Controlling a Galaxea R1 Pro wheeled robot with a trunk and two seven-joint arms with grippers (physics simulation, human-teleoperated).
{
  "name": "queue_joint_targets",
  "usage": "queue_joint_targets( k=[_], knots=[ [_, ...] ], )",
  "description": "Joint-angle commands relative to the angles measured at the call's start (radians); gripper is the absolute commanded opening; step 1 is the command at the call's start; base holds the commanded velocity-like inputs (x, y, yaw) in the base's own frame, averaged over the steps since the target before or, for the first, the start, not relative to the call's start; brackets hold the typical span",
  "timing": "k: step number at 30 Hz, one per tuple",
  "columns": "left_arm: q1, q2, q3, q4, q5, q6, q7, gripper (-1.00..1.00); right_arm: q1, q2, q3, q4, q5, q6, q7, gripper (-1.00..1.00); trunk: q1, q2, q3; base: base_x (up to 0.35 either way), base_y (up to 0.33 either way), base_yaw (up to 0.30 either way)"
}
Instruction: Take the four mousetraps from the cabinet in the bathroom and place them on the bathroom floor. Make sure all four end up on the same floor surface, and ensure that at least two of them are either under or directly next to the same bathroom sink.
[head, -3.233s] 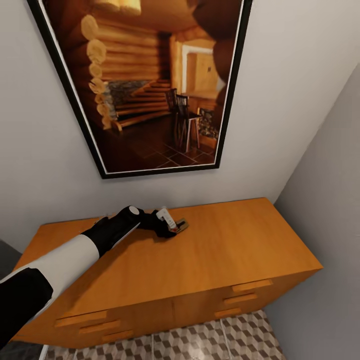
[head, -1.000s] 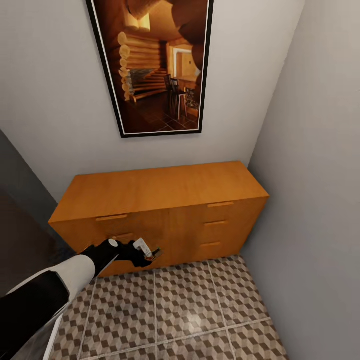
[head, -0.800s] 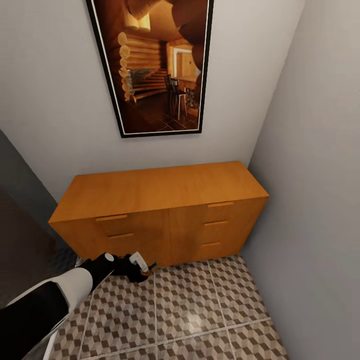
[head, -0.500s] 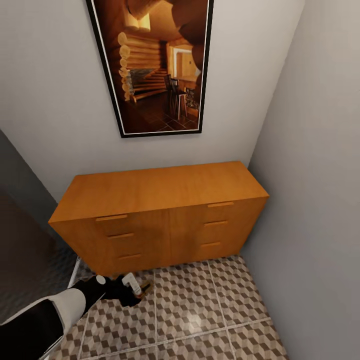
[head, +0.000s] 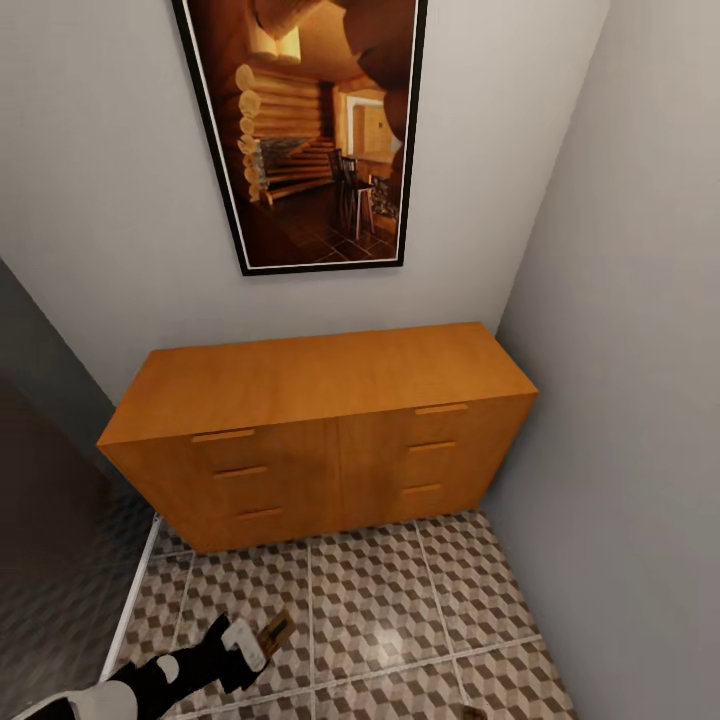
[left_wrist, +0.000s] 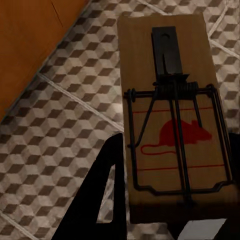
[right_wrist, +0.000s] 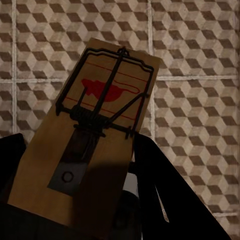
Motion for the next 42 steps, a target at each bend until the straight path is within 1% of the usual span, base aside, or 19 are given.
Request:
queue_joint_targets(
  k=[1, 3, 6, 7, 8, 10, 11, 12, 14, 15, 16, 17, 19, 20, 24, 28, 30, 34, 42],
  knots=[
    [0.016, -0.001, -0.004, 0.003, 0.013, -0.029, 0.026, -1.0, 0.0, -0.001, 0.006, -0.011, -0.002, 0.002, -0.007, -1.0, 0.001, -0.002, -0.002, 0.0, 0.0, 0.0],
    [0.041, -0.001, -0.003, 0.003, 0.021, -0.055, 0.076, -1.0, 0.0, -0.001, 0.006, -0.028, -0.002, 0.014, -0.009, -1.0, 0.001, -0.002, -0.002, 0.0, 0.0, 0.0],
    [0.081, -0.002, -0.003, 0.003, 0.057, -0.099, 0.167, -1.0, -0.001, -0.002, 0.006, -0.061, -0.002, 0.054, -0.01, -1.0, 0.001, -0.002, -0.002, 0.0, 0.0, 0.0],
    [0.104, -0.002, -0.003, 0.003, 0.095, -0.135, 0.218, -1.0, -0.001, -0.002, 0.006, -0.086, -0.002, 0.083, -0.01, -1.0, 0.001, -0.002, -0.002, 0.0, 0.0, 0.0],
    [0.111, -0.002, -0.003, 0.003, 0.109, -0.147, 0.234, -1.0, -0.001, -0.002, 0.006, -0.095, -0.002, 0.091, -0.01, -1.0, 0.001, -0.002, -0.002, 0.0, 0.0, 0.0],
    [0.137, -0.002, -0.003, 0.003, 0.172, -0.194, 0.283, -1.0, -0.001, -0.002, 0.006, -0.129, -0.002, 0.116, -0.01, -1.0, 0.001, -0.002, -0.002, 0.0, 0.0, 0.0],
    [0.166, -0.002, -0.003, 0.003, 0.255, -0.236, 0.313, -1.0, -0.001, -0.002, 0.006, -0.159, -0.001, 0.129, -0.011, -1.0, 0.001, -0.002, -0.002, 0.0, 0.0, 0.0],
    [0.171, -0.002, -0.003, 0.003, 0.273, -0.244, 0.316, -1.0, -0.001, -0.002, 0.006, -0.162, -0.001, 0.131, -0.011, -1.0, 0.001, -0.002, -0.002, 0.0, 0.0, 0.0],
    [0.192, -0.003, -0.003, 0.003, 0.352, -0.274, 0.326, -1.0, -0.002, -0.001, 0.006, -0.17, -0.001, 0.145, -0.011, -1.0, 0.001, -0.002, -0.002, 0.0, 0.0, 0.0],
    [0.197, -0.003, -0.003, 0.003, 0.375, -0.281, 0.327, -1.0, -0.002, -0.002, 0.006, -0.171, -0.001, 0.15, -0.011, -1.0, 0.001, -0.002, -0.002, 0.0, 0.0, 0.0],
    [0.207, -0.003, -0.003, 0.003, 0.419, -0.292, 0.328, -1.0, -0.003, -0.002, 0.006, -0.173, -0.001, 0.162, -0.011, -1.0, 0.001, -0.002, -0.002, 0.0, 0.0, 0.0],
    [0.211, -0.003, -0.003, 0.003, 0.441, -0.296, 0.329, -1.0, -0.003, -0.002, 0.006, -0.173, -0.001, 0.168, -0.011, -1.0, 0.001, -0.002, -0.002, 0.0, 0.0, 0.0],
    [0.227, -0.003, -0.003, 0.003, 0.512, -0.307, 0.33, -1.0, -0.006, -0.003, 0.006, -0.186, -0.001, 0.189, -0.01, -1.0, 0.001, -0.002, -0.002, 0.0, 0.0, 0.0],
    [0.232, -0.003, -0.003, 0.003, 0.534, -0.309, 0.33, -1.0, -0.007, -0.006, 0.006, -0.202, -0.001, 0.2, -0.01, -1.0, 0.001, -0.002, -0.002, 0.0, 0.0, 0.0],
    [0.241, -0.003, -0.003, 0.003, 0.572, -0.314, 0.333, -1.0, -0.009, -0.011, 0.006, -0.285, 0.0, 0.265, -0.01, -1.0, 0.001, -0.002, -0.002, 0.0, 0.0, 0.0],
    [0.243, -0.011, -0.003, 0.003, 0.625, -0.313, 0.377, -1.0, -0.01, -0.015, 0.006, -0.336, 0.0, 0.297, -0.01, -1.0, 0.001, -0.002, -0.002, 0.0, 0.0, 0.0],
    [0.243, -0.016, -0.003, 0.003, 0.643, -0.311, 0.399, -1.0, -0.01, -0.016, 0.007, -0.341, -0.001, 0.277, -0.009, -1.0, 0.001, -0.002, -0.002, 0.0, 0.0, 0.0],
    [0.243, -0.021, -0.003, 0.003, 0.655, -0.305, 0.413, -1.0, -0.01, -0.017, 0.01, -0.333, -0.002, 0.179, -0.009, -1.0, 0.001, -0.002, -0.002, 0.0, 0.0, 0.0],
    [0.243, -0.026, -0.003, 0.003, 0.657, -0.302, 0.414, -1.0, -0.01, -0.03, 0.009, -0.288, -0.002, 0.14, -0.009, -1.0, 0.001, -0.002, -0.002, 0.0, 0.0, 0.0]
  ],
)
